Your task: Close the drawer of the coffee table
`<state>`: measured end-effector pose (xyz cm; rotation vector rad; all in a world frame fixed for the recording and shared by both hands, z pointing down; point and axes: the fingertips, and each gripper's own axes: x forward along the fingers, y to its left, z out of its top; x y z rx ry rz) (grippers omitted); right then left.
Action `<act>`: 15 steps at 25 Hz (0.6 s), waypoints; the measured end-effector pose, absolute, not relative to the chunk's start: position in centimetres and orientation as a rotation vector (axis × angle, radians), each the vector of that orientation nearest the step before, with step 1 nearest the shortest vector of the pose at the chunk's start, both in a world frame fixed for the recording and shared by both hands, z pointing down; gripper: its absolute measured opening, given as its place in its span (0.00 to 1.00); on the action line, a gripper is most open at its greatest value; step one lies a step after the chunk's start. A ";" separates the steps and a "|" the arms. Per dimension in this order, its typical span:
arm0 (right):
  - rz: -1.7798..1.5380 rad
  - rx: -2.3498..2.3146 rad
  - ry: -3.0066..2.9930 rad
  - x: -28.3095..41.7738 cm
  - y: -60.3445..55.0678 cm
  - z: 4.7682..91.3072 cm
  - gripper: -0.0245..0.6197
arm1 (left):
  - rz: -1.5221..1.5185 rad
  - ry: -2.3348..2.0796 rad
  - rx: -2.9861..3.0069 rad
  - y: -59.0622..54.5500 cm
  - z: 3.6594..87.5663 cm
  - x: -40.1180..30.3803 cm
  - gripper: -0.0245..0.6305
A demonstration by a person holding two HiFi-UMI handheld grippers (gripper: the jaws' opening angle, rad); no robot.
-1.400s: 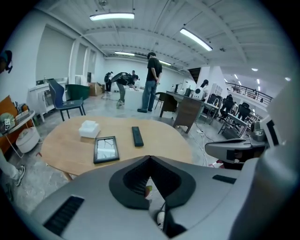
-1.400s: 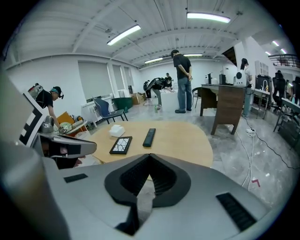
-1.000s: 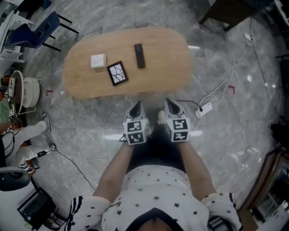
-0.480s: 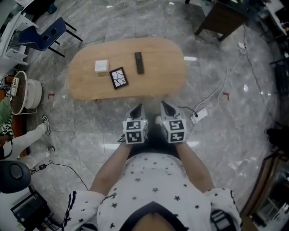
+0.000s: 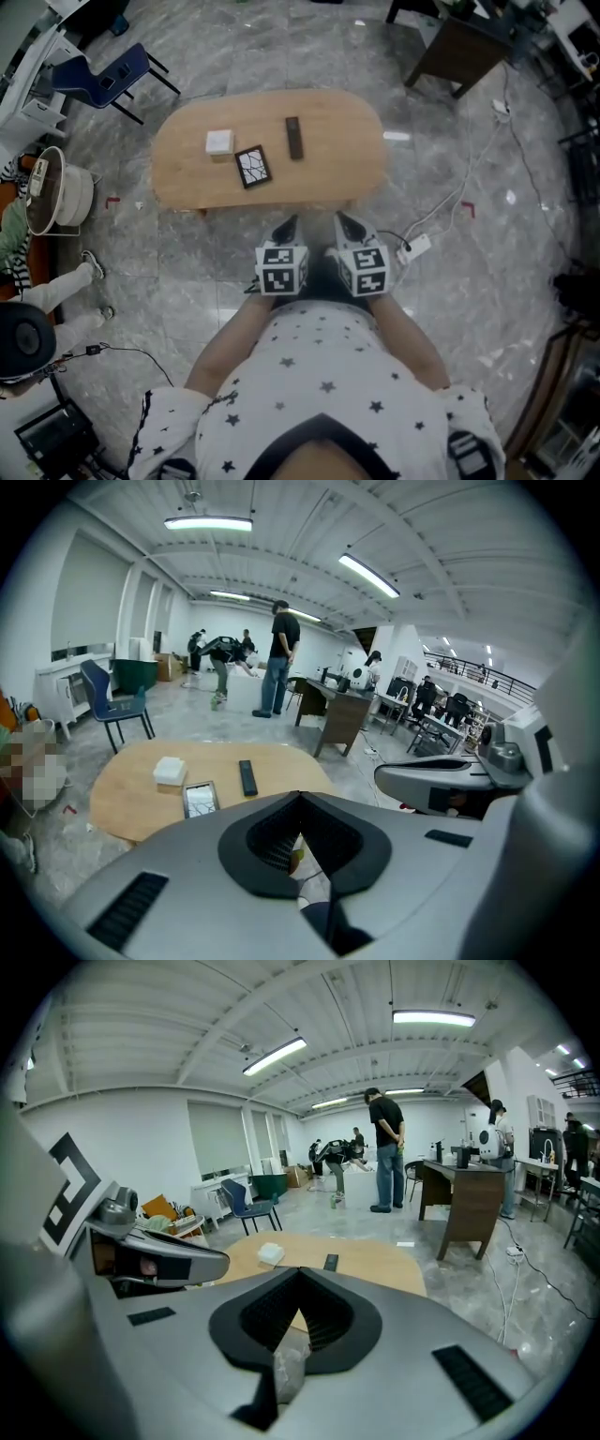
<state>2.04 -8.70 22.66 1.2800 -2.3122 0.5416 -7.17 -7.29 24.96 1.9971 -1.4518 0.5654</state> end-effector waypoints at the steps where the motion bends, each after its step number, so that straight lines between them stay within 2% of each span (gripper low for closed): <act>1: 0.537 1.280 -2.317 2.0 -8.6 22.4 0.05 | 0.566 -1.449 2.006 -7.3 24.7 -7.1 0.05; 15: 0.514 1.333 -2.352 1.3 -8.5 21.1 0.05 | 0.560 -1.457 2.076 -7.9 23.1 -7.3 0.05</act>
